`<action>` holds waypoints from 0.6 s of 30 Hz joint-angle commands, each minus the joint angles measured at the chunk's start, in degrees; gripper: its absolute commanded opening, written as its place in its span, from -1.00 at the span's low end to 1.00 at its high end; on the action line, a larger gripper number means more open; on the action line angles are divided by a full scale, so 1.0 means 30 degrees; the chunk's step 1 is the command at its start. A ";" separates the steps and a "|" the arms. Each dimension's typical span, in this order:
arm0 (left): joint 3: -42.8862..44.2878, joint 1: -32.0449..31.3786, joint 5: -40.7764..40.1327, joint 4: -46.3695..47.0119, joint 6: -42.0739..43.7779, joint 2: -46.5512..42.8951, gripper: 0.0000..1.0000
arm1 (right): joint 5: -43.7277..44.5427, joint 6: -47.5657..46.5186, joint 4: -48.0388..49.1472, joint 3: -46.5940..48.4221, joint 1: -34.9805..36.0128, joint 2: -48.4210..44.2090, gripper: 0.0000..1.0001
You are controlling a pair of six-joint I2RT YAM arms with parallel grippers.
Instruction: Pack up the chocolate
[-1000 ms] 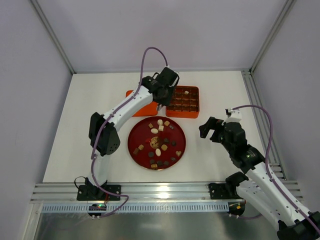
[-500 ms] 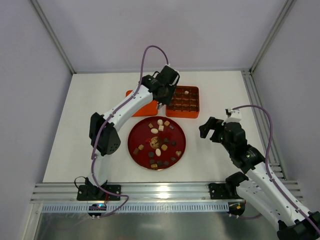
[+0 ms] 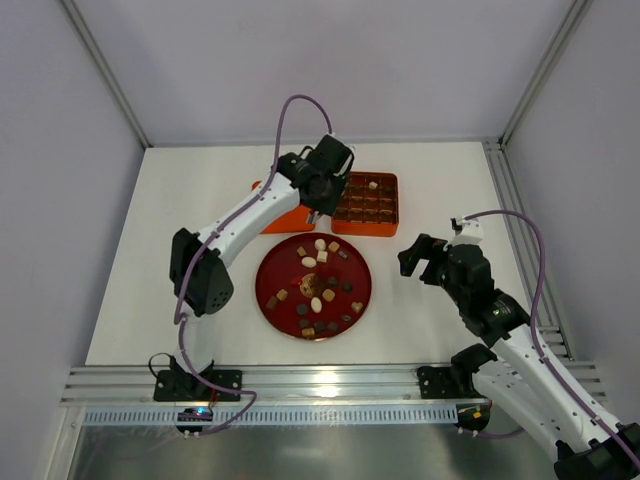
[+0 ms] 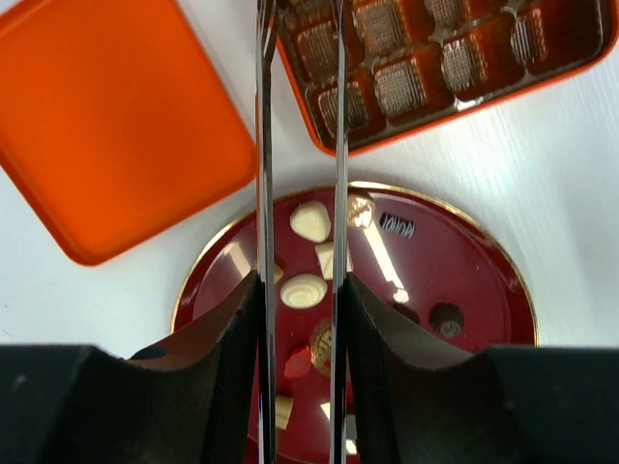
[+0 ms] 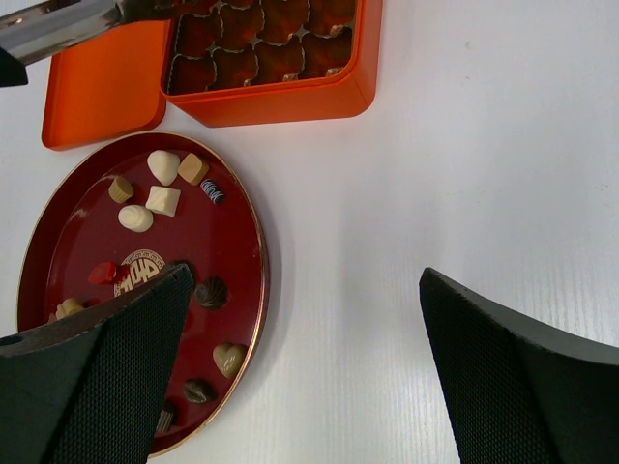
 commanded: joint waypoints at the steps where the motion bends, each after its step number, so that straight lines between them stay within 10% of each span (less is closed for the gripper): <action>1: -0.1294 0.0026 0.0846 0.0342 -0.0321 -0.3685 -0.25 | 0.0215 0.0083 0.0742 0.0411 0.0063 0.0009 0.99; 18: -1.2194 -0.3019 0.1784 -0.0036 -0.1699 -1.2332 -0.24 | 0.0039 -0.0005 0.1358 0.0205 0.0063 0.0712 0.99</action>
